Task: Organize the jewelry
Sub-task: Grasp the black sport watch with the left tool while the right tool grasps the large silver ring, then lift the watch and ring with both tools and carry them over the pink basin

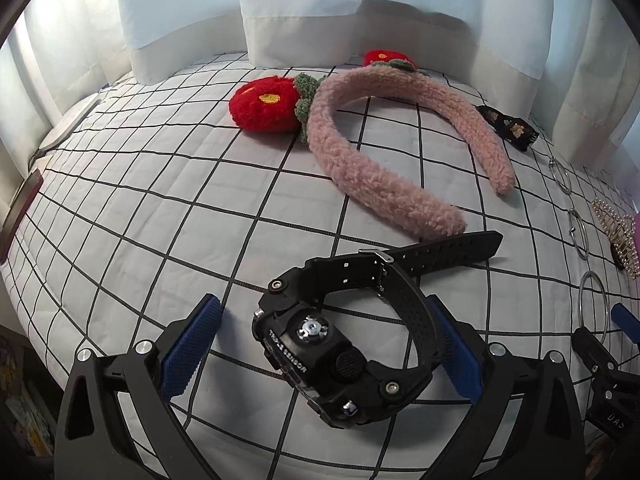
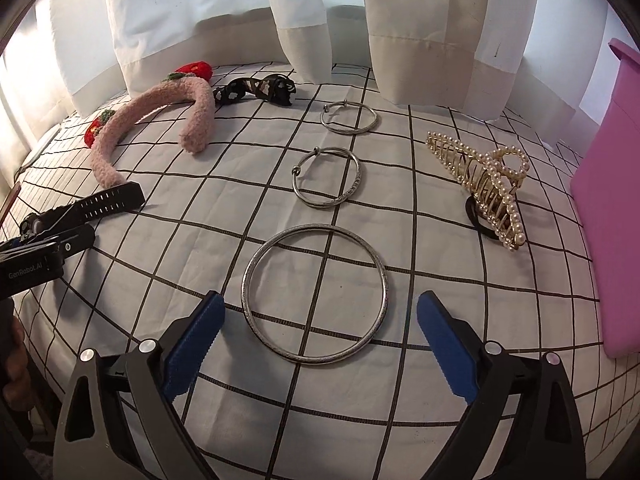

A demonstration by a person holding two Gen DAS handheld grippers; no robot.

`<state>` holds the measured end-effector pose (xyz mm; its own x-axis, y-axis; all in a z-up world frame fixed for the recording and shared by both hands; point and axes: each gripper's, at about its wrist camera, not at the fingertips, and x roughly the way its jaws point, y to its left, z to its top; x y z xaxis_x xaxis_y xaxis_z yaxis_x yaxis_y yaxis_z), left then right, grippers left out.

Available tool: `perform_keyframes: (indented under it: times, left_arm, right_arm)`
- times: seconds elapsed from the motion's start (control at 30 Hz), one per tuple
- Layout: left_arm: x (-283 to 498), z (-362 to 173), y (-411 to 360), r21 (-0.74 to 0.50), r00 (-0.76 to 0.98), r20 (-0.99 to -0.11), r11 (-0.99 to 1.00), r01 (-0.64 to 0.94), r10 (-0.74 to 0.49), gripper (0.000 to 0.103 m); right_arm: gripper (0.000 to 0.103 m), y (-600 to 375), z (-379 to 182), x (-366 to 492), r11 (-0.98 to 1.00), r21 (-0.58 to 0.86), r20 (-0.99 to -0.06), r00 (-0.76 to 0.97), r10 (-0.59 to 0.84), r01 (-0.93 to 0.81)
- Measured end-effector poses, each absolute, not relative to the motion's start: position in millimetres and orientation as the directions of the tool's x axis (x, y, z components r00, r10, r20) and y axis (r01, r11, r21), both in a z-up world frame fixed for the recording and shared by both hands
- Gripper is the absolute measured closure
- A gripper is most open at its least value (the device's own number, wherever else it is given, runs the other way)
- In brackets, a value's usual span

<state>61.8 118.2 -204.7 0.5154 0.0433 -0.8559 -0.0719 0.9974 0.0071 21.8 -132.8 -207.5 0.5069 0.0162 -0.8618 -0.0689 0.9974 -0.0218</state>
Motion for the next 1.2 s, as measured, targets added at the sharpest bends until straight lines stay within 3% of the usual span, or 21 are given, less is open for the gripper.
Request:
perform_keyframes:
  times: [0.47,0.6,0.63,0.7,0.77,1.2]
  left_arm:
    - [60.3,-205.7,116.9,0.01,0.548,-0.835,0.996,-0.084,0.055,0.006]
    - [56.5,-203.9,117.0,0.006,0.551,-0.833,0.997,-0.08,0.05,0.013]
    - [55.1,-203.0,117.3,0.006,0.554,-0.831,0.997,-0.08,0.049,0.016]
    - [52.7,-201.0,116.5,0.004,0.56,-0.828,0.998,-0.069,0.042,0.028]
    - [50.5,-199.1,113.3,0.008,0.567,-0.823,0.999,-0.049,0.035,0.038]
    - [41.6,-196.5,120.6,-0.028,0.537,-0.843,0.998,-0.063,0.011,0.039]
  right_arm:
    - [0.009,-132.4,-208.6,21.3,0.995,-0.024,-0.826,0.563,0.032,-0.093]
    - [0.013,-131.0,-207.1,18.3,0.994,-0.019,-0.825,0.563,0.047,-0.111]
    - [0.018,-129.1,-206.2,17.3,0.992,-0.019,-0.824,0.564,0.054,-0.122]
    - [0.03,-125.3,-203.8,14.7,0.99,-0.018,-0.821,0.567,0.066,-0.142]
    - [0.032,-124.5,-203.6,15.1,0.99,-0.018,-0.824,0.562,0.064,-0.139]
    - [0.032,-126.0,-198.8,7.8,0.992,0.024,-0.827,0.554,0.091,-0.126]
